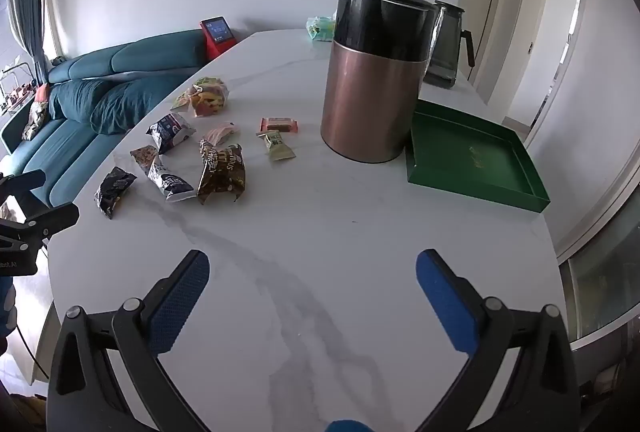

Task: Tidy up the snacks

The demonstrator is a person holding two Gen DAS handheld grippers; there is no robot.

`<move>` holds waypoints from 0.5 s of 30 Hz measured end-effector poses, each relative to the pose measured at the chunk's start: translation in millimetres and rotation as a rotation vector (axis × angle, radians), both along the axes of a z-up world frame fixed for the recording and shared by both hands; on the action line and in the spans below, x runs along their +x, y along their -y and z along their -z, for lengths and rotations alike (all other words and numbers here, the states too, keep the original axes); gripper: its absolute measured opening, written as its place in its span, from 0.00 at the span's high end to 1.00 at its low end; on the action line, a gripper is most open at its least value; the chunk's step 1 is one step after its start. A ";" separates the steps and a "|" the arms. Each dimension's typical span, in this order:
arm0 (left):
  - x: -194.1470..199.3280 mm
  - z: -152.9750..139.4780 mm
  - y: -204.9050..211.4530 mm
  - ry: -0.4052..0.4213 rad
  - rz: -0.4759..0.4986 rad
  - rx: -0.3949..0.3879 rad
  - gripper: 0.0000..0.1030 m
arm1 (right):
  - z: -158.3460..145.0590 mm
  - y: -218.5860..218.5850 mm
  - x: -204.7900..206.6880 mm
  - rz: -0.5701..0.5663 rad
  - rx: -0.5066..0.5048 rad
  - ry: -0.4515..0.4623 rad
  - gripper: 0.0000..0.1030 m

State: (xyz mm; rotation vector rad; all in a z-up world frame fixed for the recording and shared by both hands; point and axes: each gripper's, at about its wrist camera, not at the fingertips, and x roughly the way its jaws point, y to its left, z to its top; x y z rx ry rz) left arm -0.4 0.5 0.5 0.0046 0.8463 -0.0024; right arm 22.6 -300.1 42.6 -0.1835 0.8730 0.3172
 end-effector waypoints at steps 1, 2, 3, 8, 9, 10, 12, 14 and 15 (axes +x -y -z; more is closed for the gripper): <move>1.0 0.3 -0.6 -0.014 0.006 -0.007 0.01 | -0.1 0.3 0.2 0.000 0.000 0.001 0.00; 1.1 0.1 -0.9 -0.014 0.007 -0.007 0.01 | -0.2 0.9 0.5 0.000 0.000 0.001 0.00; 1.3 0.0 -1.3 -0.014 0.007 -0.007 0.01 | -0.4 1.6 0.9 0.000 0.001 0.001 0.00; 2.6 0.1 -4.1 -0.017 0.008 -0.005 0.01 | 0.2 0.8 2.0 -0.001 -0.007 0.001 0.00; 2.8 0.1 -4.7 -0.017 0.008 -0.005 0.01 | 0.0 0.5 1.4 -0.002 -0.009 0.003 0.00; -0.7 5.0 3.6 -0.015 0.008 -0.006 0.01 | 0.0 0.6 1.7 -0.002 -0.008 0.002 0.00; -1.6 5.9 4.4 -0.015 0.009 -0.007 0.01 | -0.3 0.6 2.5 0.000 -0.006 0.001 0.00; 3.7 7.1 6.5 -0.016 0.009 -0.006 0.01 | -1.0 0.3 3.2 -0.001 -0.005 0.002 0.00; 3.6 7.2 6.5 -0.016 0.009 -0.006 0.01 | 0.1 -0.2 3.3 -0.004 -0.006 0.003 0.00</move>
